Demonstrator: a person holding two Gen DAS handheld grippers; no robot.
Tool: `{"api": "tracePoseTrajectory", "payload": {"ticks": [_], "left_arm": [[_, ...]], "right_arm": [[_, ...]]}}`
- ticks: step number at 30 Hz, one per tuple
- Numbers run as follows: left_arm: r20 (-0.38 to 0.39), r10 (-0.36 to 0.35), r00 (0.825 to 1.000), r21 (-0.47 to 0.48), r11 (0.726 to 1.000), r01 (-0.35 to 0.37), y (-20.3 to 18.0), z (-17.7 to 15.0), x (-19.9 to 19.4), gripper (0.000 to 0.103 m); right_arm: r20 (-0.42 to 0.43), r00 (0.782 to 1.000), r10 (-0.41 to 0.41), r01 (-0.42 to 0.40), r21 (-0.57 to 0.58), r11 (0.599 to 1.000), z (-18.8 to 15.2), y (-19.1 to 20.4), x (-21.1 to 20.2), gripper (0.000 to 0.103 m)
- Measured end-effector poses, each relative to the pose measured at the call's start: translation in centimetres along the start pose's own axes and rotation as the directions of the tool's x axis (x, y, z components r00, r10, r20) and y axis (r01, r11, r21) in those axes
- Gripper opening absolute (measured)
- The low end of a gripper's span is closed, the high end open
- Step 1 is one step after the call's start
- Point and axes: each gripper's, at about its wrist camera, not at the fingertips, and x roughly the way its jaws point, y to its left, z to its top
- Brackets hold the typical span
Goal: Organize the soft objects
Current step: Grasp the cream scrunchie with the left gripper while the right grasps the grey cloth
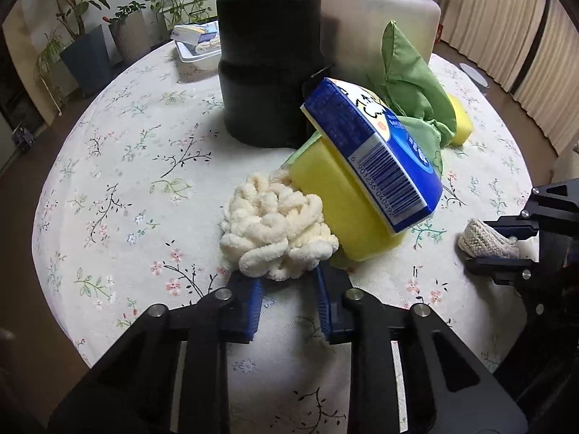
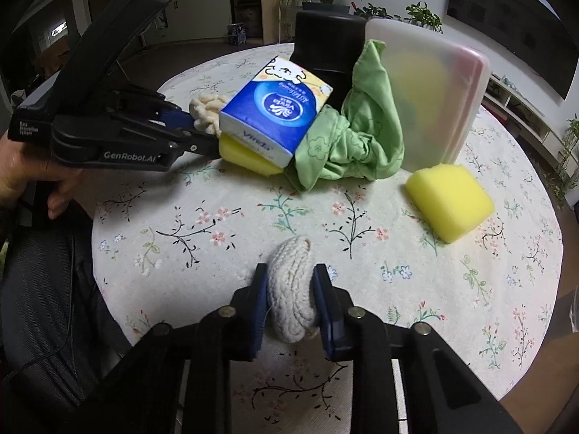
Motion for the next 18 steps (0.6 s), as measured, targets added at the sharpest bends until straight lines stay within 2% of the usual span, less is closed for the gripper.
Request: {"api": "tracePoseTrajectory", "payload": {"ticks": [3, 9, 12, 16, 18], "left_arm": [[0.028, -0.018, 0.999, -0.003, 1.000, 0.018, 0.1, -0.1, -0.5, 0.010], [0.099, -0.021, 0.995, -0.005, 1.000, 0.022, 0.0, -0.3, -2.3, 0.001], [0.129, -0.026, 0.991, -0.036, 0.999, 0.031, 0.4, -0.5, -3.2, 0.001], [0.119, 0.003, 0.993, -0.050, 0.999, 0.003, 0.4, -1.1, -3.5, 0.001], [0.145, 0.031, 0.989, -0.072, 0.997, -0.021, 0.7, -1.2, -3.9, 0.008]], "right_arm": [[0.004, 1.000, 0.014, -0.014, 0.017, 1.000, -0.1, -0.2, -0.2, 0.025], [0.018, 0.999, 0.039, -0.040, 0.049, 0.998, -0.6, -1.0, -0.6, 0.024], [0.022, 0.999, 0.048, -0.049, 0.059, 0.997, -0.7, -1.3, -0.7, 0.024], [0.020, 0.998, 0.054, -0.055, 0.056, 0.997, -0.9, -1.2, -0.8, 0.024], [0.018, 0.998, 0.060, -0.061, 0.054, 0.997, -0.9, -1.2, -0.8, 0.024]]}}
